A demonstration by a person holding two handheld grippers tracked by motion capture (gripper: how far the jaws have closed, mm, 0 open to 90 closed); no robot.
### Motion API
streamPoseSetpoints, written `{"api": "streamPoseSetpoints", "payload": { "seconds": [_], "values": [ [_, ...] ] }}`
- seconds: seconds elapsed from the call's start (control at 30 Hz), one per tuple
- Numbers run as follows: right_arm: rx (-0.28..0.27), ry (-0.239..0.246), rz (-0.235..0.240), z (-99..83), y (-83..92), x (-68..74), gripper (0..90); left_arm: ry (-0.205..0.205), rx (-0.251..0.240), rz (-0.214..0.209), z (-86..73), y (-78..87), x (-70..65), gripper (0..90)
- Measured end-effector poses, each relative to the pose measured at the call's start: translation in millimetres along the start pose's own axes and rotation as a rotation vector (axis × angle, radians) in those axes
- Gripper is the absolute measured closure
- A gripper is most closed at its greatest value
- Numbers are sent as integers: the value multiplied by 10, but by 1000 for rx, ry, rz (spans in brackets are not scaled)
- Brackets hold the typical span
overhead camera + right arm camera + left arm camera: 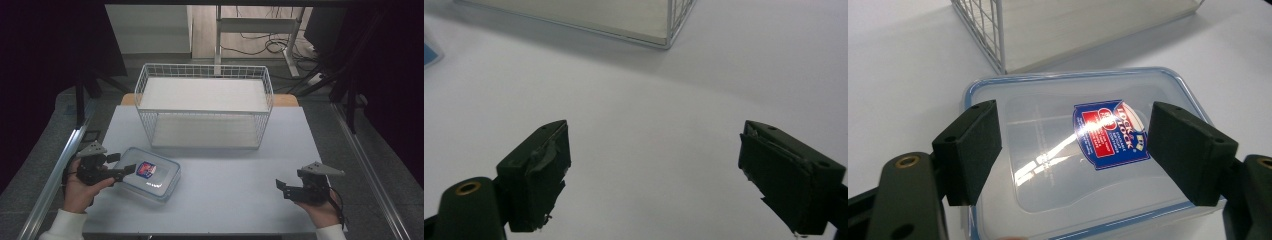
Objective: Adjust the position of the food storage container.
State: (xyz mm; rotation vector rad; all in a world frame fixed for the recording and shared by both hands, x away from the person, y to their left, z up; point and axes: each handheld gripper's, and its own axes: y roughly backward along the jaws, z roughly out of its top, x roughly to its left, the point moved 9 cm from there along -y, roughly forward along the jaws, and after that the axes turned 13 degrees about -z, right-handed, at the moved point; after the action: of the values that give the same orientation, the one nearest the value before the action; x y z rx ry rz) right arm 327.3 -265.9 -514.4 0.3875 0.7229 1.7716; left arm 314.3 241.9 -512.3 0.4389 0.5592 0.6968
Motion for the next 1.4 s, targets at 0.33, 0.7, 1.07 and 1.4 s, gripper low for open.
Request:
{"api": "streamPoseSetpoints", "payload": {
  "seconds": [0.33,0.7,1.07,1.4],
  "values": [
    [13,4,11,-14,-18,24,152,1,-3,10,-13,27,-14,217],
    [23,12,13,-7,-14,29,160,22,-11,5,-12,69,19,229],
    [28,1,-11,-16,-14,-35,171,29,54,133,-107,259,243,383],
    [45,-15,-30,-50,-63,-64,178,42,113,182,-224,384,439,597]
  ]
}}
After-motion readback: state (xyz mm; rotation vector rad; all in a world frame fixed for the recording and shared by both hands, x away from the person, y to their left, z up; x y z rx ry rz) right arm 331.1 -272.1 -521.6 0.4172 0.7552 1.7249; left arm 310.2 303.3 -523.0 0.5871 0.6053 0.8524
